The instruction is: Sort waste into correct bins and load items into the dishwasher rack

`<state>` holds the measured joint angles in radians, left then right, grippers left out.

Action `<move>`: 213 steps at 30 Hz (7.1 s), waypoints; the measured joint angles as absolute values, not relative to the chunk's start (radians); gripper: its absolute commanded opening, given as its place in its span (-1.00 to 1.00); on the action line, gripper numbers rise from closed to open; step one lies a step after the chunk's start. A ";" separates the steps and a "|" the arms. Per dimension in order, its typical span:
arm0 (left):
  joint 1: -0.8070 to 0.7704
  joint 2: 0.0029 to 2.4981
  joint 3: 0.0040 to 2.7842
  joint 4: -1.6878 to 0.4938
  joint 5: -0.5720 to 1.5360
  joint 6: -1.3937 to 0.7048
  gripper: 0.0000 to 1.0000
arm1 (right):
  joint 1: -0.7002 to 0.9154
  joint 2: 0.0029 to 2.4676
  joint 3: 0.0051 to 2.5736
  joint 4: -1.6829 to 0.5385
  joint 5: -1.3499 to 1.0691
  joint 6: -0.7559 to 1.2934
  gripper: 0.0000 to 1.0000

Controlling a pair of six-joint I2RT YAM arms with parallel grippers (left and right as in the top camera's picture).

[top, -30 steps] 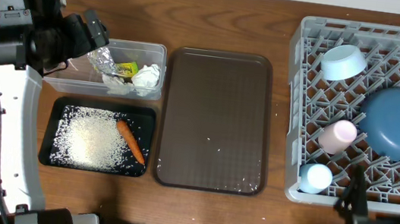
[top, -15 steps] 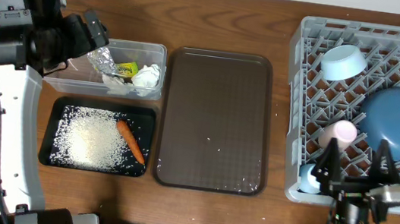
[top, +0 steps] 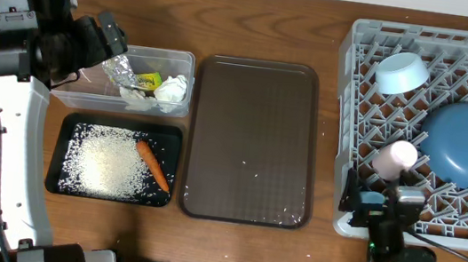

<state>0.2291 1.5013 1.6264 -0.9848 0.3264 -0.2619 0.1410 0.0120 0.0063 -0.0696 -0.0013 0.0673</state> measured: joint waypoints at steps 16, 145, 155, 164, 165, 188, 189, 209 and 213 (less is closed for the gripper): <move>0.229 1.501 1.626 -0.984 0.326 -0.262 0.98 | 0.146 0.012 0.006 -0.070 -0.004 -0.062 0.99; -0.055 0.010 0.019 -0.025 0.097 -0.070 0.98 | 0.146 0.012 0.006 -0.070 -0.004 -0.059 0.99; -0.094 0.010 0.019 -0.025 0.097 -0.028 0.98 | 0.146 0.012 0.007 -0.070 -0.004 -0.059 0.98; -0.094 0.010 0.019 -0.025 0.097 -0.025 0.98 | 0.146 0.012 0.006 -0.070 -0.004 -0.059 0.98; -0.094 0.010 0.019 -0.025 0.097 -0.025 0.98 | 0.146 0.012 0.006 -0.070 -0.004 -0.059 0.98; -0.094 0.010 0.019 -0.025 0.097 -0.025 0.98 | 0.146 0.012 0.006 -0.070 -0.004 -0.059 0.98; -0.094 0.010 0.019 -0.025 0.097 -0.025 0.98 | 0.146 0.012 0.007 -0.070 -0.004 -0.059 0.98; -0.094 0.010 0.019 -0.025 0.097 -0.025 0.98 | 0.146 0.012 0.006 -0.070 -0.004 -0.059 0.98; -0.094 0.010 0.019 -0.025 0.097 -0.025 0.98 | 0.146 0.012 0.007 -0.070 -0.004 -0.059 0.98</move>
<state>-0.0940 0.0105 0.0189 -0.0254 0.0971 -0.0250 0.1463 0.0116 0.0067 -0.0704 -0.0040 -0.0589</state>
